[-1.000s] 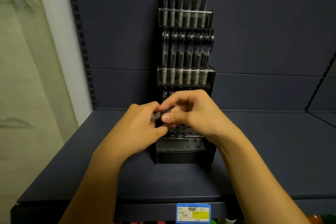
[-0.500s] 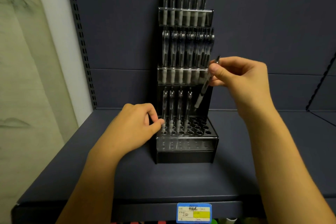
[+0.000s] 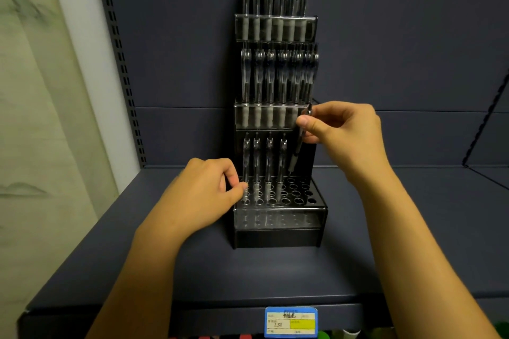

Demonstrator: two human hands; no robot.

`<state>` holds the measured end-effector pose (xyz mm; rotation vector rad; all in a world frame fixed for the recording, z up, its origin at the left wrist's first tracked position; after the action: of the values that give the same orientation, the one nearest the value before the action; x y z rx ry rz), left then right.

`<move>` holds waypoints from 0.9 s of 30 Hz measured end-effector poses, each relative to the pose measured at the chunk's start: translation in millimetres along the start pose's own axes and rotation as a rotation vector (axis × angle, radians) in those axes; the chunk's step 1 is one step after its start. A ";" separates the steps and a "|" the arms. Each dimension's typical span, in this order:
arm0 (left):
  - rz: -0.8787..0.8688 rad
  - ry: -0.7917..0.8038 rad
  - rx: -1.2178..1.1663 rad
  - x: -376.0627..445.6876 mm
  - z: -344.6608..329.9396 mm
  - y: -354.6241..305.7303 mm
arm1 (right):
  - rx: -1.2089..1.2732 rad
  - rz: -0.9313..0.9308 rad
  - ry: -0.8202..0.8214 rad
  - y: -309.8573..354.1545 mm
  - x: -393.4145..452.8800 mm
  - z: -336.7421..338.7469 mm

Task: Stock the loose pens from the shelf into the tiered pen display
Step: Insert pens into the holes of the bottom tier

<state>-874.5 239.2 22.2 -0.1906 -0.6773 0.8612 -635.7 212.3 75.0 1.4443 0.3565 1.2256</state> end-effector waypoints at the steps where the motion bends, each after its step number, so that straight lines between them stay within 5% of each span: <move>1: 0.003 0.001 0.006 -0.2 0.2 -0.5 | -0.012 0.001 -0.002 1.1 -0.7 0.3; 18: 0.024 0.002 0.127 -0.3 2.9 -11.2 | -0.653 -0.002 0.161 -7.1 -11.9 -15.5; 27: 0.123 0.060 0.579 18.6 18.0 8.2 | -0.754 0.013 0.177 -4.7 -20.3 -14.0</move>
<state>-882.3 256.5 41.5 0.2642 -0.3408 1.1305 -653.4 205.4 58.7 0.6936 -0.0135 1.3084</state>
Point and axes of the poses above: each hand's wrist, its own x-axis towards the middle knuckle, its own z-axis out of the back of the hand, y = z × x, the point moved 2 cm from there along x, towards the middle knuckle, and after that the axes turned 8 degrees about -z, right-handed, at the moved point
